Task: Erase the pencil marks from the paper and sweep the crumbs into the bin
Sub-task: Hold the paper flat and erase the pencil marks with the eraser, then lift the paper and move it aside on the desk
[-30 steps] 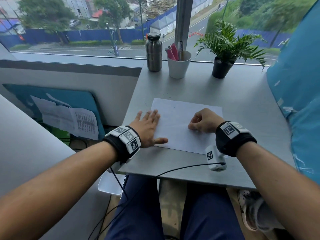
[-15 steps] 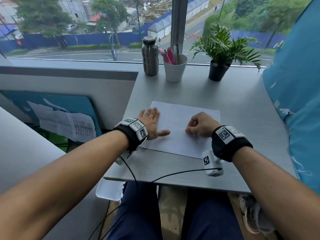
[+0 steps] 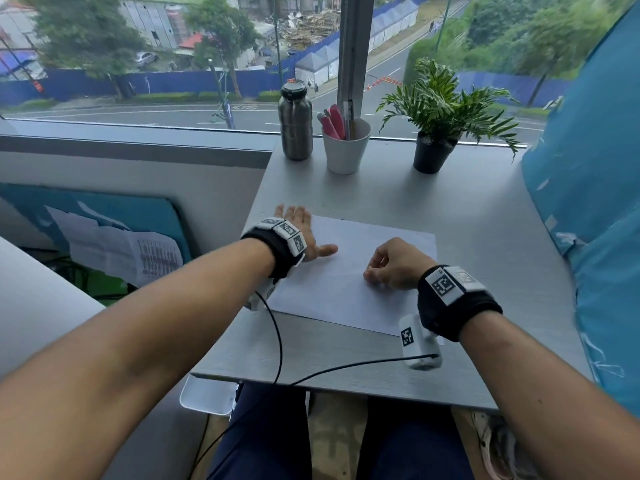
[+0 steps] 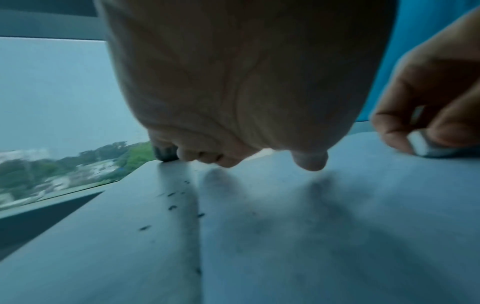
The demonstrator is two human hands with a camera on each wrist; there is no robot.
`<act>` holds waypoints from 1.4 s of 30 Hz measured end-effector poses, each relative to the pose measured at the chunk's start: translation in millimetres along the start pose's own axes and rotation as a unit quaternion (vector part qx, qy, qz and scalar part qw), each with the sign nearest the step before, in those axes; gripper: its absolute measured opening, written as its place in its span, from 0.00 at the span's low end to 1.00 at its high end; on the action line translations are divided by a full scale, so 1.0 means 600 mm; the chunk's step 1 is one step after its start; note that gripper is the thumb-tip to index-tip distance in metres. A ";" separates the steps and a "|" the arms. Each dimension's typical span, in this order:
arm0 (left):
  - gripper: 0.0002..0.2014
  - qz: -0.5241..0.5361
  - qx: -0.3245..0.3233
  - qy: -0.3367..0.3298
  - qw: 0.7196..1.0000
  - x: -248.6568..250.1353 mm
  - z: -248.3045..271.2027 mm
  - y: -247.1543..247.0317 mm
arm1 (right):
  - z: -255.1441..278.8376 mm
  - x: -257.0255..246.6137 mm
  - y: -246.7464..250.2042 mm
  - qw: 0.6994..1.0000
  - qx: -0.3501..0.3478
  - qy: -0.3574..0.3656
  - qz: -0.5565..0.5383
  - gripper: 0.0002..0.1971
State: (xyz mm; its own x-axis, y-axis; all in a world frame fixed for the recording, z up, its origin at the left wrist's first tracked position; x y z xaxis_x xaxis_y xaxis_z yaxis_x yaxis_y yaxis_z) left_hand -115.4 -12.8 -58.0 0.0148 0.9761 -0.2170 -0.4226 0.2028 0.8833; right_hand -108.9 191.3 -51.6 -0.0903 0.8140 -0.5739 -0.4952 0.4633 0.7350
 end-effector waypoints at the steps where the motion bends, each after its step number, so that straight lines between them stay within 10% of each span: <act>1: 0.53 -0.010 0.024 -0.025 0.999 0.013 0.006 0.003 | -0.001 0.000 0.001 1.000 -0.003 0.001 0.001 0.05; 6: 0.45 -0.011 0.018 -0.289 0.957 0.091 0.057 -0.030 | -0.007 -0.005 0.002 1.000 -0.019 0.002 0.003 0.05; 15: 0.45 0.045 0.029 -0.017 0.998 -0.036 0.001 -0.001 | 0.001 -0.012 -0.002 1.000 -0.013 -0.002 0.028 0.05; 22: 0.46 0.092 0.062 -0.211 0.971 0.016 0.068 -0.010 | 0.016 -0.007 0.020 0.998 0.038 0.043 -0.004 0.04; 26: 0.56 0.096 0.049 -0.153 0.982 -0.001 0.088 -0.032 | 0.026 0.037 0.078 0.978 0.205 -0.021 -0.025 0.03; 34: 0.56 0.093 0.018 -0.128 0.987 0.002 0.104 -0.049 | 0.042 0.045 0.059 0.989 0.126 -0.071 0.016 0.05; 42: 0.55 0.042 0.037 -0.092 0.994 0.019 0.122 -0.038 | 0.070 0.041 0.097 0.948 0.297 -0.041 -0.109 0.06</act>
State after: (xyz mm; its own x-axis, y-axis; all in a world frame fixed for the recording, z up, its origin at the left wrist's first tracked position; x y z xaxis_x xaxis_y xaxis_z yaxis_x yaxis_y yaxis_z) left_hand -39.1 -0.5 -50.0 0.1500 0.9863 -0.0681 -0.3610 0.1188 0.9250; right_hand -103.5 253.3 -7.6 0.0380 0.6892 -0.7236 0.0824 0.7195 0.6896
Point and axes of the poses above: each hand's wrist, its own z-axis away from the middle knuckle, its own y-axis out of the back of the hand, x = y × z, the point moved 5 cm from there along -z, towards the middle knuckle, and after that the axes turned 3 degrees about -z, right-handed, at the moved point
